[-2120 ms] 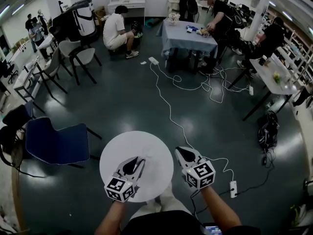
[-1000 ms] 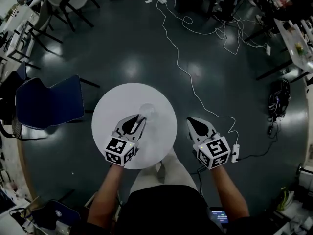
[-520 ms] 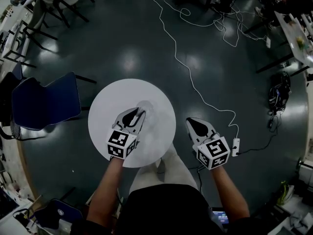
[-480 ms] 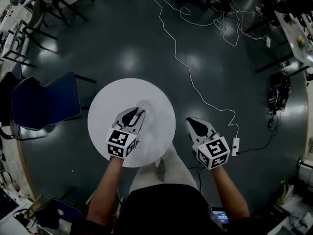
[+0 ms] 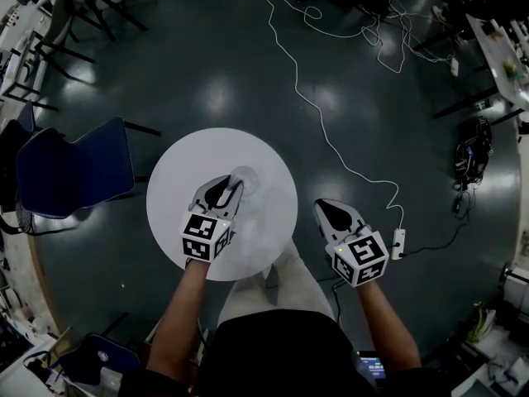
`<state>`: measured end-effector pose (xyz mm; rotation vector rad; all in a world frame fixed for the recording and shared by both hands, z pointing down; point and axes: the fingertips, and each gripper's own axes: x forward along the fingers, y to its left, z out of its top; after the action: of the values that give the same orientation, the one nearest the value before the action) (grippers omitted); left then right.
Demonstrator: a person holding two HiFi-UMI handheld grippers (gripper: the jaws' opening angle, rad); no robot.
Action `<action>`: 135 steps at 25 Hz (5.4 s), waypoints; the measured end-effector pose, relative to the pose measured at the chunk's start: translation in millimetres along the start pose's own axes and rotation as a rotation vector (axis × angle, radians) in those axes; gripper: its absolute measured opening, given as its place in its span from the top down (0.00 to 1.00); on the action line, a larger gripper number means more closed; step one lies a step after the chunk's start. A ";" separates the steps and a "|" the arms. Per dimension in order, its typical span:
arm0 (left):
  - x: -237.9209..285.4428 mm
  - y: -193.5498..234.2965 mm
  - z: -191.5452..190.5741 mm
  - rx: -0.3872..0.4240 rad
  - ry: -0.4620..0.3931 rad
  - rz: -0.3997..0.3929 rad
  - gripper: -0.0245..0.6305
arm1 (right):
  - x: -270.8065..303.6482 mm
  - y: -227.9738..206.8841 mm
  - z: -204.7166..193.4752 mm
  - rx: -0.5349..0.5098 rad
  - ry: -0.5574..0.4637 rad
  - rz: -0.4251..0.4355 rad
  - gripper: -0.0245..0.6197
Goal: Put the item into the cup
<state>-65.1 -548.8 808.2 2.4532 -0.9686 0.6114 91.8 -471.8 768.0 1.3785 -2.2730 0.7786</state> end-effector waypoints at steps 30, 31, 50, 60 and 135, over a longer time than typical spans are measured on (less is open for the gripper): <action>-34.2 -3.1 7.6 -0.025 -0.061 -0.011 0.73 | 8.2 28.1 11.3 -0.049 -0.003 0.018 0.94; -40.5 -4.9 10.5 -0.023 -0.073 -0.011 0.73 | 7.1 31.7 14.2 -0.054 -0.009 0.019 0.94; -190.1 -25.7 38.1 0.031 -0.247 -0.012 0.73 | -39.5 129.5 76.1 -0.196 -0.120 -0.035 0.94; -243.2 -32.8 51.1 0.046 -0.305 -0.038 0.75 | -50.9 182.9 105.4 -0.256 -0.178 -0.013 0.94; -349.2 -320.2 53.6 0.168 -0.465 0.093 0.94 | -300.8 187.4 45.7 -0.319 -0.341 0.166 0.94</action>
<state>-53.9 -182.5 503.2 2.7794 -1.2537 0.1499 60.0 -224.7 511.9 1.2595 -2.6547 0.2168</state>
